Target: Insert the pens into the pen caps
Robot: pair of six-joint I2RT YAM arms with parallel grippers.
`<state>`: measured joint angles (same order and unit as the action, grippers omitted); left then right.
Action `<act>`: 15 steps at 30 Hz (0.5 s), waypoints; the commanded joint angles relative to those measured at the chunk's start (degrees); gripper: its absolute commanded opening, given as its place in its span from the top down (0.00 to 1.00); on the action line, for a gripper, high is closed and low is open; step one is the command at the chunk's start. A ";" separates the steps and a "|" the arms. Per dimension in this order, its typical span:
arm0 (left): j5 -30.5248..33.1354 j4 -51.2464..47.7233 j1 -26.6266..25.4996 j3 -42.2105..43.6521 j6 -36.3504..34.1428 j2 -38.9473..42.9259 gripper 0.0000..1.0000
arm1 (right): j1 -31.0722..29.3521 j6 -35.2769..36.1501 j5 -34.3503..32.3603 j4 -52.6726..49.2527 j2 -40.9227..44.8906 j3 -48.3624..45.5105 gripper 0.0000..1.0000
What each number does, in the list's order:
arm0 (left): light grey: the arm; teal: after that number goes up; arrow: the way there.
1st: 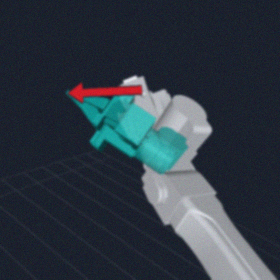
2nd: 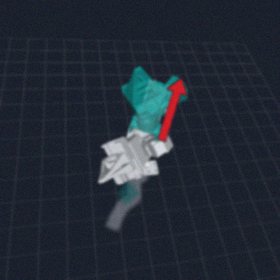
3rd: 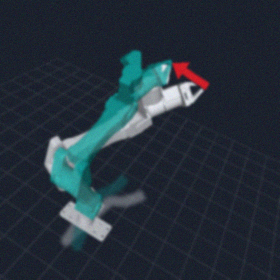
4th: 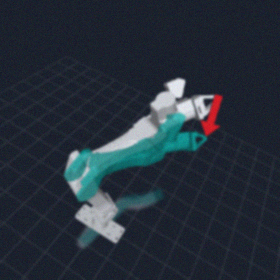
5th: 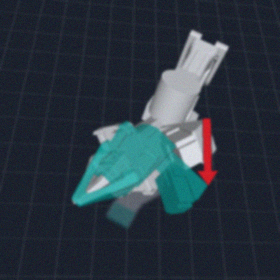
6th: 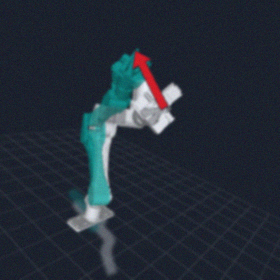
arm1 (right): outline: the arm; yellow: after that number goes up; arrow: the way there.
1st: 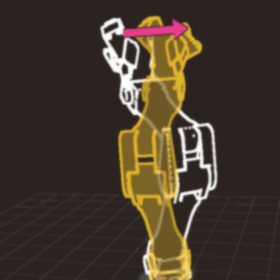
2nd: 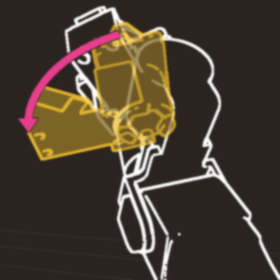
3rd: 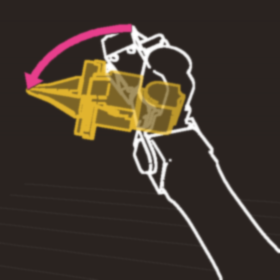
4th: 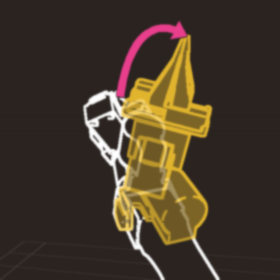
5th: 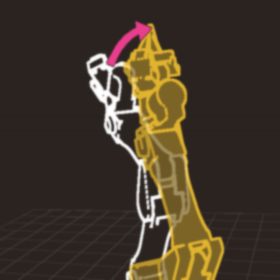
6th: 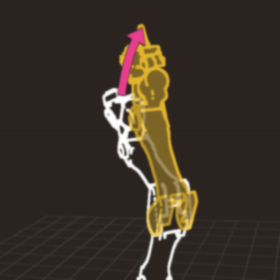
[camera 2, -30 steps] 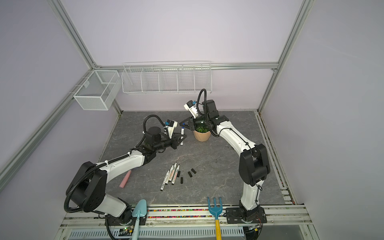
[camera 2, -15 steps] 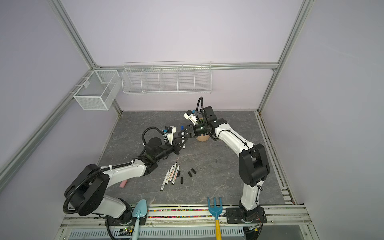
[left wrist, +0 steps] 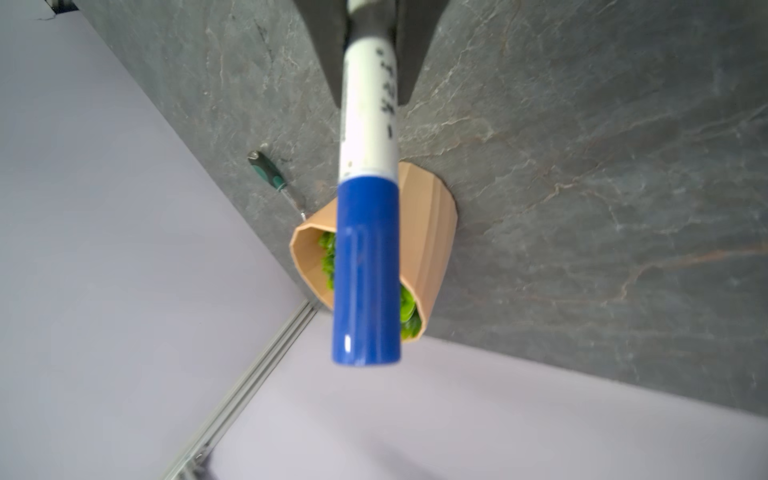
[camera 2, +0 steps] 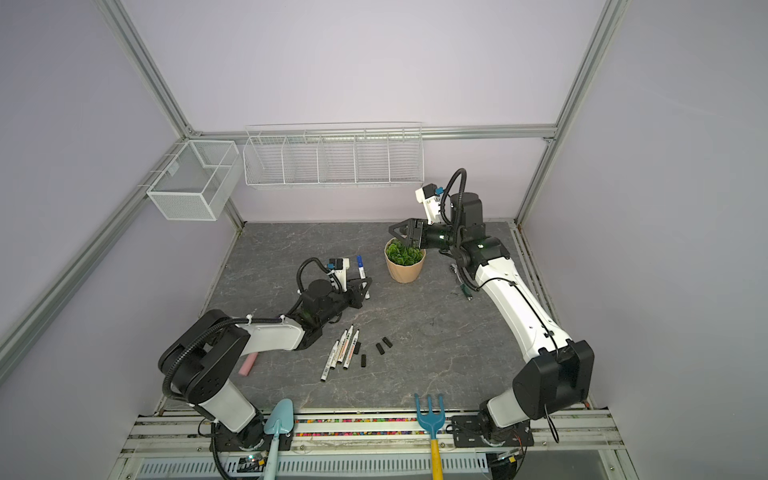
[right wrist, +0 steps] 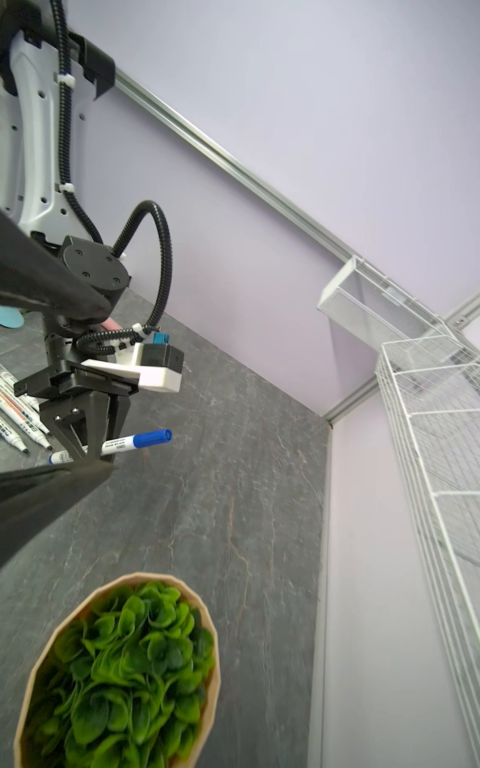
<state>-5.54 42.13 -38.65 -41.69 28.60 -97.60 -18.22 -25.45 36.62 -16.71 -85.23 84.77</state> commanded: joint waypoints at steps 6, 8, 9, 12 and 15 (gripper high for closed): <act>-0.31 -25.29 2.35 -19.27 7.44 -11.53 1.00 | 1.47 2.07 -5.54 -4.89 0.48 -1.72 0.43; 1.22 -32.43 2.50 -23.91 7.15 -14.38 1.00 | 1.77 2.16 -5.63 -5.25 0.49 -1.83 0.43; 0.64 -34.55 2.68 -25.88 6.74 -15.64 1.00 | 1.78 2.14 -5.62 -5.33 0.57 -1.88 0.43; -1.47 -38.94 2.79 -30.76 6.12 -19.34 1.00 | 2.06 2.42 -5.68 -5.35 0.68 -2.27 0.43; -2.78 -42.53 2.76 -34.96 6.38 -22.70 1.00 | 2.40 2.43 -5.51 -5.35 0.55 -2.33 0.43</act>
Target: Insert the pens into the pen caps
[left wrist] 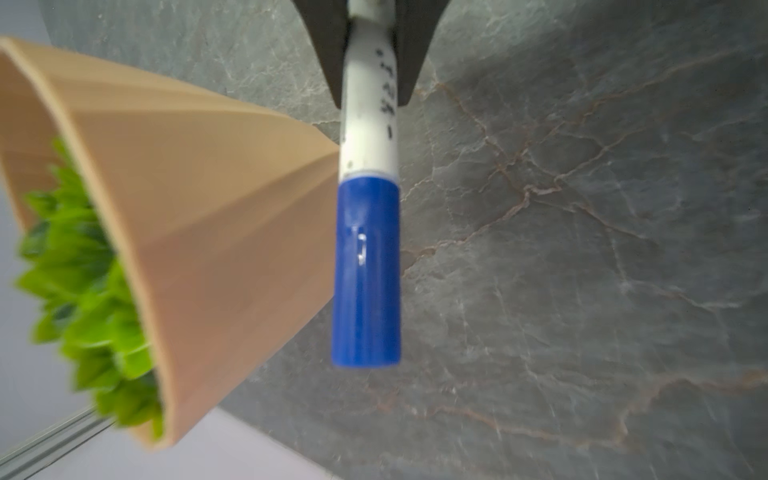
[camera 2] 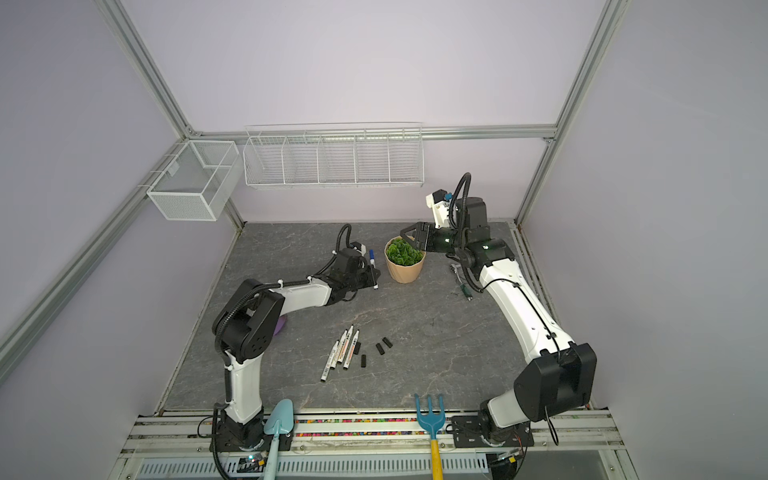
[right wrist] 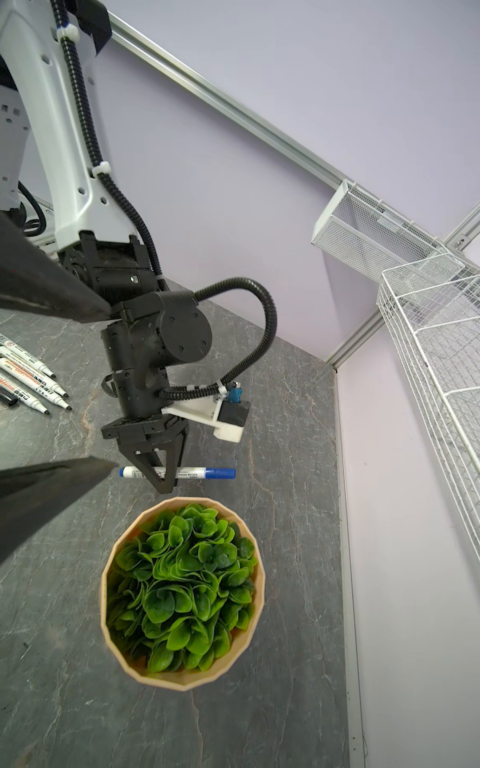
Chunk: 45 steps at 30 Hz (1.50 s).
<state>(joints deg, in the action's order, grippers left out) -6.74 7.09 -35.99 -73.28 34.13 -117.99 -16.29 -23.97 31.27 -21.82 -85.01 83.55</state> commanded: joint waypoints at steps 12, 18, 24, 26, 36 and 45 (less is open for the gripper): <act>-3.14 -13.68 -0.48 -8.76 1.64 -7.42 0.59 | 1.43 0.55 -0.08 0.55 0.56 -2.75 0.45; -4.04 -14.09 -1.01 -9.09 0.85 -7.11 0.50 | 1.53 0.67 -0.27 0.38 0.44 -3.00 0.46; -4.65 -15.00 -1.10 -9.61 0.54 -6.96 0.55 | 1.48 0.24 0.38 0.72 0.00 -3.18 0.45; -5.59 -14.96 -1.10 -9.61 0.32 -7.12 0.54 | 1.53 0.15 0.15 -0.50 -0.87 -2.78 0.46; -8.82 -23.90 -0.36 -12.20 -1.31 -7.87 0.50 | 0.67 0.15 -6.18 -6.18 -4.98 -2.82 0.48; -9.79 -26.29 -0.25 -8.81 -5.20 -4.76 0.45 | -3.76 0.44 -12.37 -9.61 -14.15 -5.85 0.50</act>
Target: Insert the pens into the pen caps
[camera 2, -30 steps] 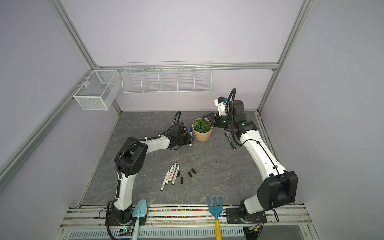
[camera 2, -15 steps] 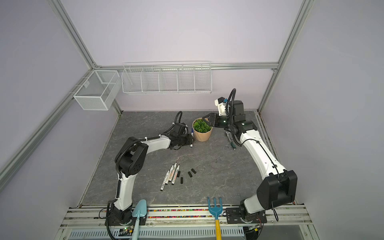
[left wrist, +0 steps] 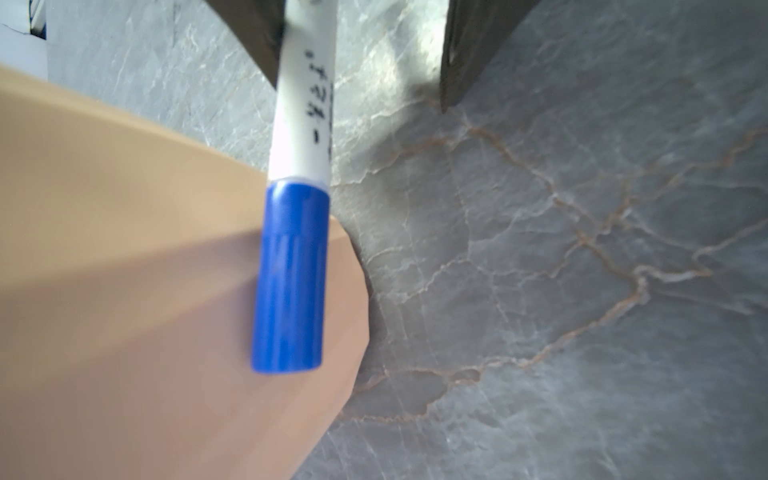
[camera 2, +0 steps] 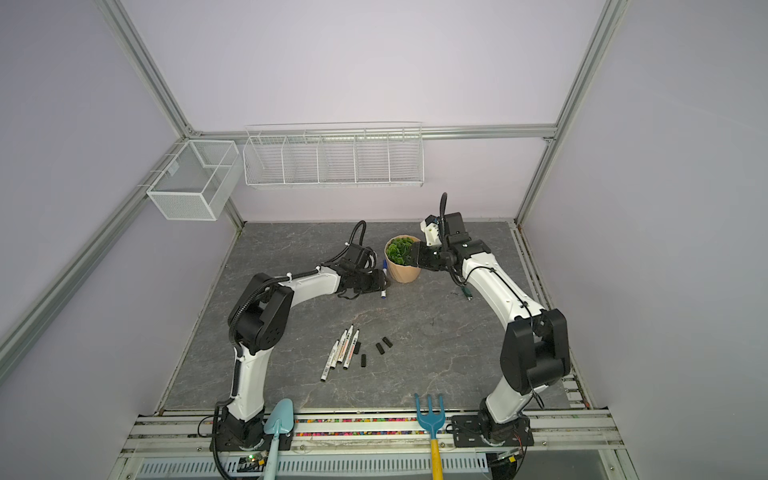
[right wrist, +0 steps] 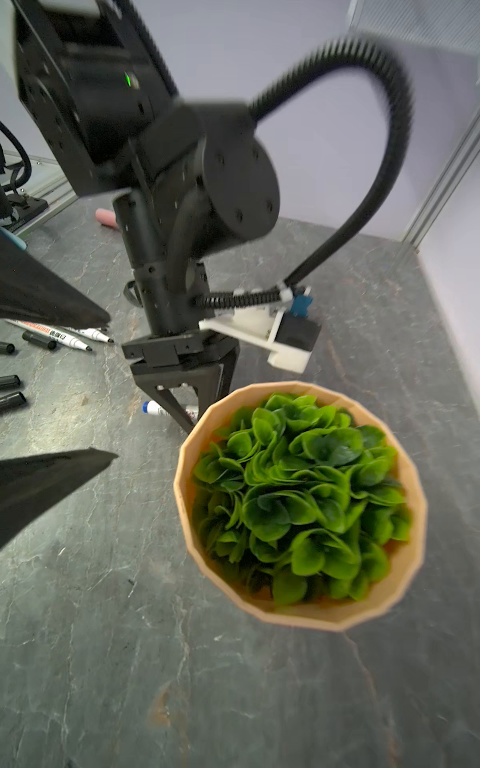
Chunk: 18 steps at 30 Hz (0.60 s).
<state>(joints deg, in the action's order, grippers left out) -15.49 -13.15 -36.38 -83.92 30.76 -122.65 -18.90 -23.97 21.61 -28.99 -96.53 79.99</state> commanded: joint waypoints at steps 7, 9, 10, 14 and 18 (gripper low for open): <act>-4.47 -8.68 0.41 1.80 -3.12 -0.28 0.40 | -4.05 1.09 -4.95 -1.08 -7.56 -3.95 0.51; -4.17 -9.56 0.42 2.52 -3.87 0.30 0.40 | -4.90 0.79 -5.00 0.33 -8.42 -4.63 0.51; -3.80 -10.33 0.42 2.91 -4.41 0.52 0.40 | -5.30 0.53 -4.82 1.17 -8.87 -4.97 0.51; -2.42 -12.15 0.43 4.71 -5.39 1.23 0.40 | -6.33 -1.07 -4.95 4.09 -10.53 -5.07 0.51; -2.56 -11.38 0.43 6.34 -5.59 1.91 0.40 | -6.92 -5.11 -5.43 8.20 -12.04 -4.67 0.51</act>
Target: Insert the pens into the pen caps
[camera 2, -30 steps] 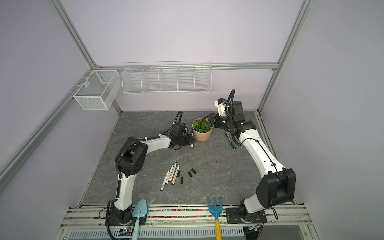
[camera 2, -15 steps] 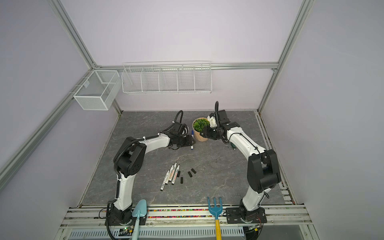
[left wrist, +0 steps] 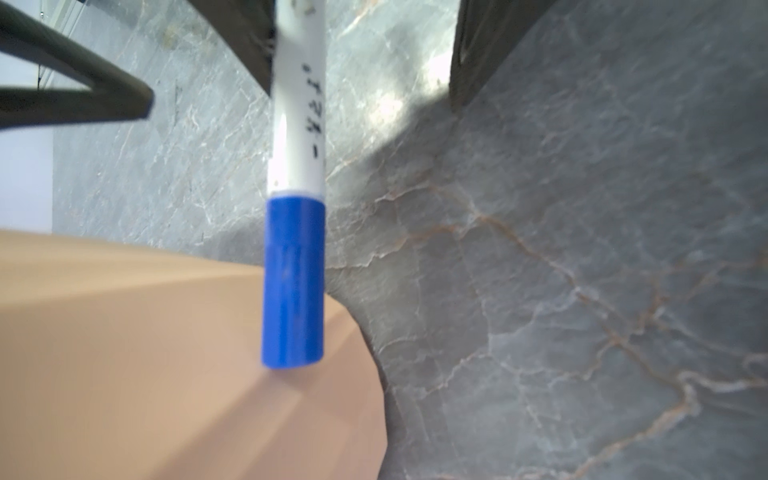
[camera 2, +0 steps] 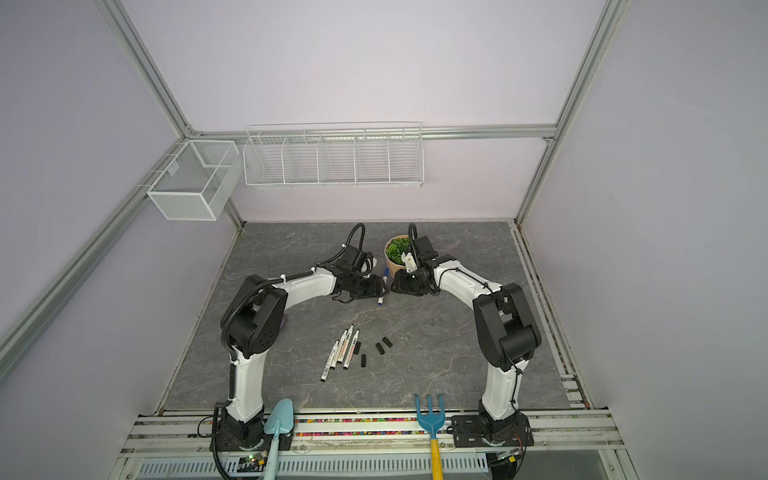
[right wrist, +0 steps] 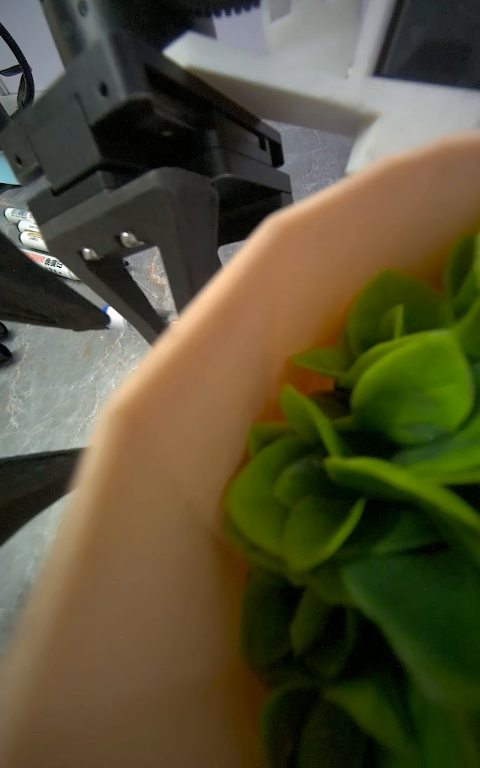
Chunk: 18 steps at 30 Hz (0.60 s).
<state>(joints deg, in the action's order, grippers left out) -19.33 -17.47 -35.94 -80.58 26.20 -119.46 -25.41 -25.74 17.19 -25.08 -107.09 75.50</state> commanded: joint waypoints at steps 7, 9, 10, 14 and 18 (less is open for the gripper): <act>1.19 -8.18 0.08 3.05 -2.69 -1.13 0.40 | -1.96 -10.72 0.48 11.18 -6.17 0.65 0.50; 0.99 -8.28 0.08 3.10 -3.05 -1.13 0.40 | -2.42 -11.75 0.48 11.53 -7.85 1.51 0.50; 0.73 -8.19 0.08 3.21 -3.25 -1.13 0.40 | -2.56 -12.57 0.29 12.05 -8.66 1.69 0.50; -0.61 -7.98 0.08 3.57 -4.35 -0.75 0.39 | -2.89 -14.55 -0.74 12.57 -10.96 2.34 0.50; -1.79 -6.99 0.41 4.13 -4.58 -0.29 0.39 | -3.31 -14.86 -1.84 10.32 -12.54 3.23 0.51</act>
<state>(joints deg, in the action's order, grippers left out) -20.64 -18.44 -35.75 -79.15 22.59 -118.34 -27.77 -37.17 15.57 -10.15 -115.77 79.22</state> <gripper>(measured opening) 0.606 0.494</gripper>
